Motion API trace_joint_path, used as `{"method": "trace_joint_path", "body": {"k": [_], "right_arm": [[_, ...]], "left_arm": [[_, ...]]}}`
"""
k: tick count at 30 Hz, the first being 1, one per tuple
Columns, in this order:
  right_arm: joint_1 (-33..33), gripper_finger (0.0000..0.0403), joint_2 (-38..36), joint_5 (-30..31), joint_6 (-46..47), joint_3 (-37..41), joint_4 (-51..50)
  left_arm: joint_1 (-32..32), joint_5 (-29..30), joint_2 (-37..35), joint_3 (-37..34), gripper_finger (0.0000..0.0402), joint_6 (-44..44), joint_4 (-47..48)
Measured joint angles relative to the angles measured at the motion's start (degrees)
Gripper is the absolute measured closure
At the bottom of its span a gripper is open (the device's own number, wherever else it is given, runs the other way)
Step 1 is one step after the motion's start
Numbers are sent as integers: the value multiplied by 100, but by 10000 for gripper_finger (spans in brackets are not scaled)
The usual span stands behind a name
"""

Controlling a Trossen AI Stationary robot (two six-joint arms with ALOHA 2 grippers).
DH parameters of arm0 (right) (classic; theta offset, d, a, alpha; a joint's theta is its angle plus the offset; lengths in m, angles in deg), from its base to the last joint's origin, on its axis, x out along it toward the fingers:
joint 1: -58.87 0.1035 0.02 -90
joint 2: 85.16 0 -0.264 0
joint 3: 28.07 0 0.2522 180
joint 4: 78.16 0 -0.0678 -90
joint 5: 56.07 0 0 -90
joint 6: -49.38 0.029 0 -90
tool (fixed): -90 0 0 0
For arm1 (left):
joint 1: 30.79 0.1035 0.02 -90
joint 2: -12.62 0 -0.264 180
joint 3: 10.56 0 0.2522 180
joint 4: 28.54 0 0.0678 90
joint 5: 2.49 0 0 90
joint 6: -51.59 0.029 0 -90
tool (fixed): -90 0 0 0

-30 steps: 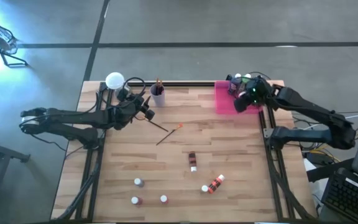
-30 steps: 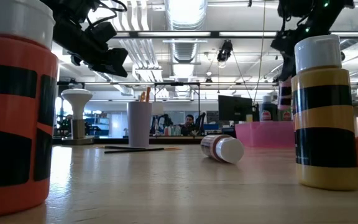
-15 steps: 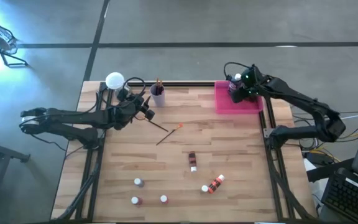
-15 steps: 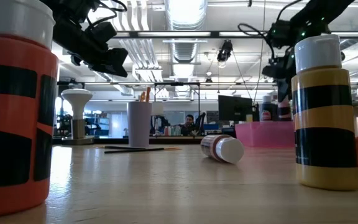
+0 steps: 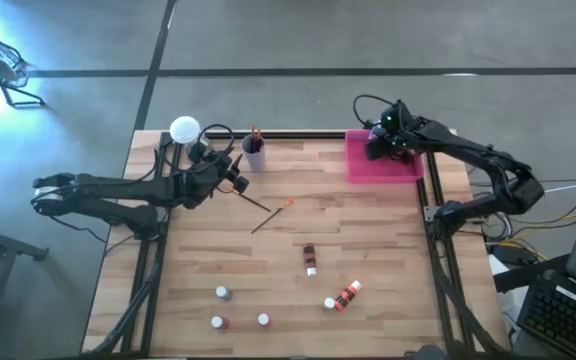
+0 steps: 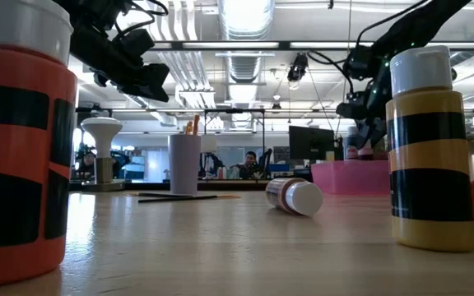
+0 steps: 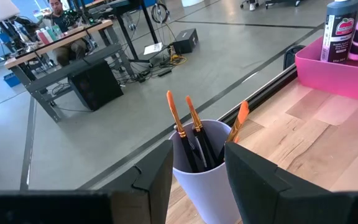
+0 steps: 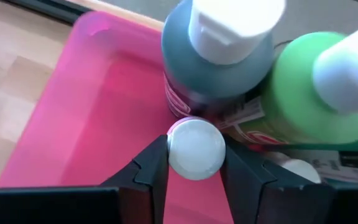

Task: Pick & Place Paint Supplies
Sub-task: Put the small pink paint bottle into the pink bin

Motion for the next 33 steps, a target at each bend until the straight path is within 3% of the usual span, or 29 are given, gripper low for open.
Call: {"method": "trace_joint_path", "body": {"k": [7,15,25,33], "right_arm": [[-43,278,369,59,-25,0,55],[-124,289,454,79,-96,22,105],[-122,207,249,77,-188,35,75],[-122,188,-177,64,-201,35,51]], "left_arm": [[2,0,0,0,250,0,0],[2,0,0,0,250,0,2],[2,0,0,0,250,0,1],[1,1,0,0,250,0,2]]}}
